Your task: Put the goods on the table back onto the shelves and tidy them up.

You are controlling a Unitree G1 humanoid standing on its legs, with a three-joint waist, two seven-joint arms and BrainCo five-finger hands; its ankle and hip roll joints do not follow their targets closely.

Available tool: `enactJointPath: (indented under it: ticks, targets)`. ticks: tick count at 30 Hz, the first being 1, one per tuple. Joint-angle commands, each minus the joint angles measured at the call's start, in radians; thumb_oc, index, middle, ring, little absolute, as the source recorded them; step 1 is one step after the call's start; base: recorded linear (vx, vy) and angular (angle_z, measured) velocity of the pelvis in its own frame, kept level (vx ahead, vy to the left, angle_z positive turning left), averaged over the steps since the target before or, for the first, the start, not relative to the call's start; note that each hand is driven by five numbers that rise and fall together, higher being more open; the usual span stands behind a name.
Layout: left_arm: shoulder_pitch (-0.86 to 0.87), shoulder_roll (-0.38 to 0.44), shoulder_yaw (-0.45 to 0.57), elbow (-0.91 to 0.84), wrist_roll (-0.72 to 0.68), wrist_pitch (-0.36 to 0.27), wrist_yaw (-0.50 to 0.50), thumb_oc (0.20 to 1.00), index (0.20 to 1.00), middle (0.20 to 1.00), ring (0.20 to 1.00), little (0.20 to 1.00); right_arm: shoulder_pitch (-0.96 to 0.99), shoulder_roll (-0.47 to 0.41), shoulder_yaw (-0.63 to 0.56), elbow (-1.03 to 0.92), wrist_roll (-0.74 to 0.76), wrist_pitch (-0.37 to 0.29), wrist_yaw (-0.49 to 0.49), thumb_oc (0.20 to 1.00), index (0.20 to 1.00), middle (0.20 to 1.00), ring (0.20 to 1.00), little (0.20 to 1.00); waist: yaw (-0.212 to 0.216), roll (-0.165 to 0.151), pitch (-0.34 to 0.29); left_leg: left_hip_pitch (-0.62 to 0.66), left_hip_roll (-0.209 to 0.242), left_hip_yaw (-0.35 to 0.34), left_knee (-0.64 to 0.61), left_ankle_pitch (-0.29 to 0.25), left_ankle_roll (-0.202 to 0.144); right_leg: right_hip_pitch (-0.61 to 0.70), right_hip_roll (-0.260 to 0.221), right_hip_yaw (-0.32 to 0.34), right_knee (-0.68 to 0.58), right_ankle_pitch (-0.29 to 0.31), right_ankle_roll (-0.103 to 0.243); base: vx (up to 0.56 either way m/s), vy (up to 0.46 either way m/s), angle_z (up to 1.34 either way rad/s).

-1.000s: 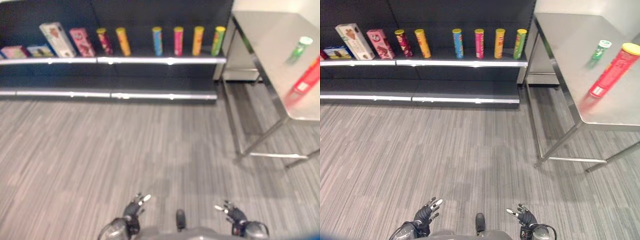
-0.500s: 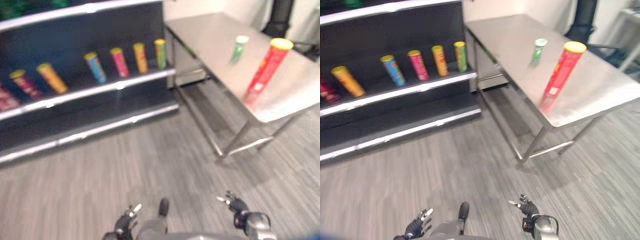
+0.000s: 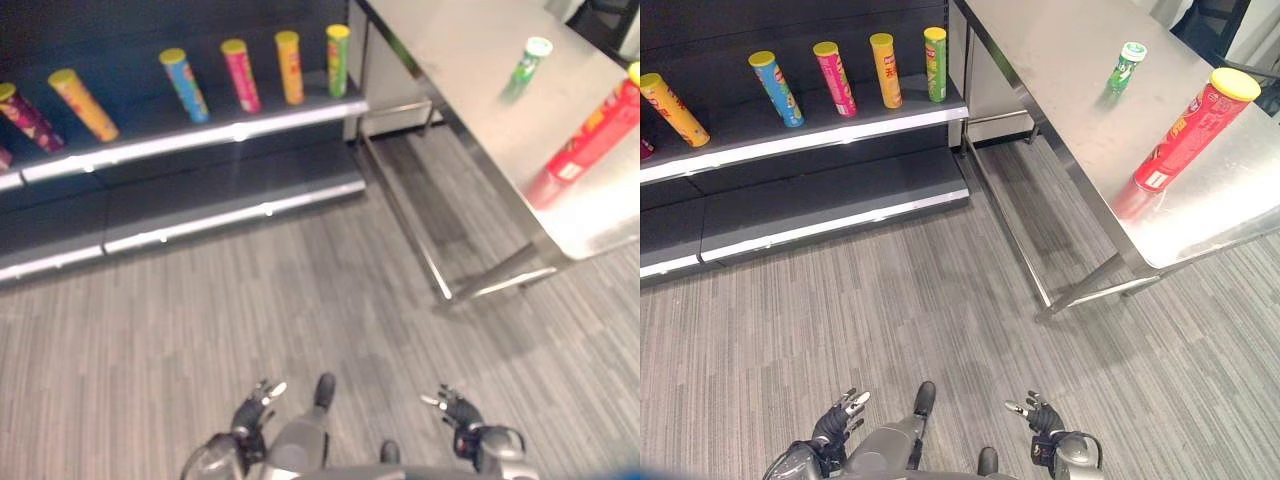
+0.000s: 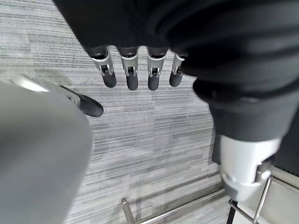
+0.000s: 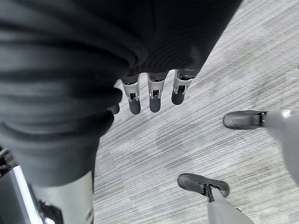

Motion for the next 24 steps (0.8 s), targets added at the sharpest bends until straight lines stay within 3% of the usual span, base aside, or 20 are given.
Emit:
enactJointPath:
  ticks: [1,3,5,6,7,8,9,10,13,14,15,16,17,19,24]
  targets:
    - [-0.021,-0.004,-0.021,-0.009,-0.021,-0.024,-0.001,1.000,1.000,1.000,1.000,1.000,0.006,-0.025,-0.027,-0.088,0.018,-0.023,0.006,1.000,1.000,1.000,1.000,1.000,0.007,0.012,-0.032,0.025,0.125,-0.018,-0.008,-0.040,-0.077,0.008,-0.039,-0.014,0.003,0.184,-0.068,0.08,0.087,0.00]
    - [-0.018,-0.006,-0.014,-0.005,-0.016,-0.025,-0.001,1.000,1.000,1.000,1.000,1.000,0.006,-0.018,-0.035,-0.086,0.023,-0.021,0.004,1.000,1.000,1.000,1.000,1.000,0.005,0.009,-0.037,0.035,0.118,-0.016,-0.006,-0.045,-0.078,0.008,-0.047,-0.011,0.015,0.186,-0.067,0.09,0.114,-0.05]
    - [-0.008,0.002,-0.021,0.012,0.003,-0.023,0.000,1.000,1.000,1.000,1.000,1.000,0.024,-0.014,-0.076,-0.110,0.041,-0.014,0.003,1.000,1.000,1.000,1.000,1.000,-0.019,0.023,-0.050,0.087,0.094,-0.020,-0.019,-0.056,-0.068,-0.022,-0.041,0.024,0.169,0.197,-0.074,0.15,0.245,-0.04]
    - [-0.008,0.002,-0.021,0.012,0.003,-0.023,0.000,1.000,1.000,1.000,1.000,1.000,0.024,-0.014,-0.077,-0.110,0.041,-0.014,0.003,1.000,1.000,1.000,1.000,1.000,-0.018,0.024,-0.050,0.088,0.095,-0.019,-0.019,-0.056,-0.068,-0.027,-0.040,0.026,0.178,0.193,-0.074,0.21,0.492,0.05]
    - [-0.002,-0.002,-0.017,0.028,0.008,-0.019,0.003,1.000,1.000,1.000,1.000,1.000,0.038,-0.023,-0.109,-0.149,0.057,-0.013,0.005,1.000,1.000,1.000,1.000,1.000,-0.065,0.092,-0.027,0.159,0.107,-0.044,-0.020,-0.078,-0.053,-0.171,0.039,0.050,0.520,0.189,-0.094,0.13,0.429,0.09]
    - [0.000,-0.002,-0.016,0.028,0.008,-0.020,0.005,1.000,1.000,1.000,1.000,1.000,0.038,-0.031,-0.112,-0.164,0.061,-0.015,0.003,1.000,1.000,1.000,1.000,1.000,-0.075,0.111,-0.007,0.183,0.118,-0.042,-0.020,-0.082,-0.052,-0.227,0.059,0.040,0.614,0.181,-0.100,0.13,0.423,0.10]
    - [0.000,-0.003,-0.015,0.027,0.008,-0.019,0.006,1.000,1.000,1.000,1.000,1.000,0.038,-0.032,-0.112,-0.165,0.061,-0.015,0.003,1.000,1.000,1.000,1.000,1.000,-0.074,0.110,-0.004,0.185,0.117,-0.040,-0.020,-0.082,-0.053,-0.231,0.058,0.043,0.625,0.177,-0.101,0.09,0.170,0.12]
    - [0.007,0.001,-0.009,0.018,0.007,-0.022,0.013,1.000,1.000,1.000,1.000,1.000,0.034,-0.032,-0.116,-0.162,0.062,-0.015,0.001,1.000,1.000,1.000,1.000,1.000,-0.075,0.129,0.028,0.220,0.140,-0.035,-0.020,-0.078,-0.052,-0.294,0.081,0.024,0.765,0.149,-0.115,0.13,0.093,0.09]
    - [0.018,0.001,0.004,-0.002,0.003,-0.027,0.011,1.000,1.000,1.000,1.000,1.000,0.035,-0.026,-0.110,-0.150,0.058,-0.014,0.000,1.000,1.000,1.000,1.000,1.000,-0.060,0.091,0.006,0.229,0.115,-0.029,-0.020,-0.088,-0.057,-0.257,0.020,-0.005,0.546,0.163,-0.099,0.17,0.032,0.01]
    - [0.019,0.002,0.004,-0.003,0.003,-0.027,0.011,1.000,1.000,1.000,1.000,1.000,0.036,-0.025,-0.110,-0.150,0.058,-0.013,-0.001,1.000,1.000,1.000,1.000,1.000,-0.062,0.093,0.006,0.230,0.116,-0.031,-0.020,-0.088,-0.056,-0.251,0.020,-0.008,0.539,0.166,-0.099,0.26,-0.097,0.12]
    - [0.030,-0.001,0.012,-0.008,-0.005,-0.033,0.004,1.000,1.000,1.000,1.000,1.000,0.029,-0.028,-0.103,-0.147,0.056,-0.007,-0.003,1.000,1.000,1.000,1.000,1.000,-0.048,0.061,-0.013,0.252,0.105,-0.015,-0.020,-0.110,-0.064,-0.220,-0.048,-0.068,0.235,0.170,-0.080,0.38,-0.141,0.07]
    - [0.036,-0.005,0.017,-0.017,-0.005,-0.035,0.001,1.000,1.000,1.000,1.000,1.000,0.030,-0.020,-0.103,-0.141,0.051,-0.008,-0.008,1.000,1.000,1.000,1.000,1.000,-0.049,0.053,-0.017,0.274,0.103,-0.023,-0.020,-0.118,-0.059,-0.210,-0.046,-0.060,0.090,0.185,-0.064,0.47,-0.163,-0.08]
    - [0.040,-0.005,0.016,-0.022,-0.005,-0.033,-0.002,1.000,1.000,1.000,1.000,1.000,0.030,-0.016,-0.106,-0.135,0.048,-0.008,-0.007,1.000,1.000,1.000,1.000,1.000,-0.058,0.054,-0.020,0.285,0.100,-0.031,-0.020,-0.122,-0.052,-0.233,-0.036,-0.040,0.022,0.184,-0.062,0.35,-0.082,-0.24]
    - [0.039,0.000,0.006,-0.031,-0.003,-0.032,-0.009,1.000,1.000,1.000,1.000,1.000,0.046,-0.011,-0.109,-0.150,0.037,-0.009,-0.001,1.000,1.000,1.000,1.000,1.000,-0.087,0.054,-0.024,0.297,0.104,-0.045,-0.020,-0.113,-0.047,-0.236,-0.022,-0.001,0.007,0.197,-0.058,0.19,-0.056,-0.05]
    - [0.031,-0.005,-0.003,-0.025,0.001,-0.037,-0.010,1.000,1.000,1.000,1.000,1.000,0.043,-0.024,-0.108,-0.127,0.029,-0.017,-0.006,1.000,1.000,1.000,1.000,1.000,-0.100,0.039,-0.064,0.297,0.148,-0.018,-0.020,-0.112,-0.050,-0.179,-0.035,-0.053,-0.042,0.208,-0.049,0.13,-0.162,0.87]
